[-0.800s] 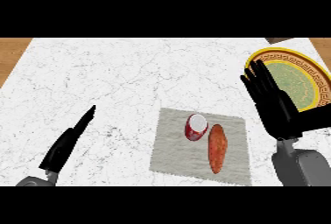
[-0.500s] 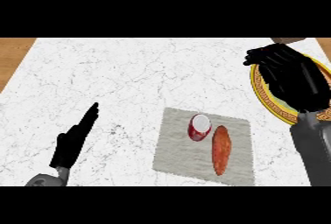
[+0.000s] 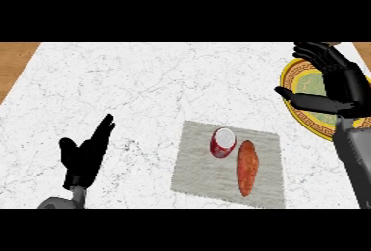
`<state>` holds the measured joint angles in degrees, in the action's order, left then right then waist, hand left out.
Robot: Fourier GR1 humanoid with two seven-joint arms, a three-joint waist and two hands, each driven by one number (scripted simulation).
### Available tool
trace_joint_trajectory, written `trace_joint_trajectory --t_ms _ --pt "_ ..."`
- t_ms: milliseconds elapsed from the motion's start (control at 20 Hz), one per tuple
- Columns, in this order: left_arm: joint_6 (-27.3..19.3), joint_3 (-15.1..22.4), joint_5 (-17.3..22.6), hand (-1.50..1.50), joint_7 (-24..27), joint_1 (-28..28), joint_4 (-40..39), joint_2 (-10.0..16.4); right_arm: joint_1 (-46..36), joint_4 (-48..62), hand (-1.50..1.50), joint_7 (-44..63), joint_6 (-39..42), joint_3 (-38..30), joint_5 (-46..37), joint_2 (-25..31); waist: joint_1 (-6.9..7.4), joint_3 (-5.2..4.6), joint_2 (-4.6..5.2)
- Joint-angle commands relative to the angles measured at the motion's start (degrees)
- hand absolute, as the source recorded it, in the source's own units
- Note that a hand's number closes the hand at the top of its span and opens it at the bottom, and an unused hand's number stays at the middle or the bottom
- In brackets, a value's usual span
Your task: Pick the can from the placemat and place it in the plate
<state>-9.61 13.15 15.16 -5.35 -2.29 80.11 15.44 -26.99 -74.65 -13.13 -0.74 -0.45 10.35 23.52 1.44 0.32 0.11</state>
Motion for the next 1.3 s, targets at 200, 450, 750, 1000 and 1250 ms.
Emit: trace_joint_trajectory --t_ms 200,450,750,1000,1250 --pt "-2.1 -0.1 -0.3 0.00 -6.0 1.3 1.3 -2.4 -0.3 0.7 -1.50 -0.6 8.5 1.5 -3.5 5.4 -1.33 -0.33 -0.17" --pt "-0.5 0.8 -0.7 0.00 -4.3 2.2 1.4 -1.7 -4.4 -2.9 -1.50 9.1 16.4 10.7 -10.8 12.9 -0.95 -0.45 -0.42" --pt "-0.8 -1.6 0.1 0.00 -8.0 0.1 1.5 -1.4 -3.0 -10.7 -1.50 17.2 19.1 16.0 -15.5 12.4 -1.69 -0.36 -0.33" --pt "0.3 -0.5 -0.8 0.00 -5.4 3.4 1.5 -2.9 -2.2 -17.4 -1.50 27.4 20.8 19.5 -18.1 9.4 -1.60 -0.37 -0.30" --pt "0.6 -1.6 -1.6 0.00 -8.2 2.9 4.1 -2.3 -1.7 -16.5 -1.50 30.5 18.6 21.7 -25.8 4.2 -1.24 -0.33 -0.17"
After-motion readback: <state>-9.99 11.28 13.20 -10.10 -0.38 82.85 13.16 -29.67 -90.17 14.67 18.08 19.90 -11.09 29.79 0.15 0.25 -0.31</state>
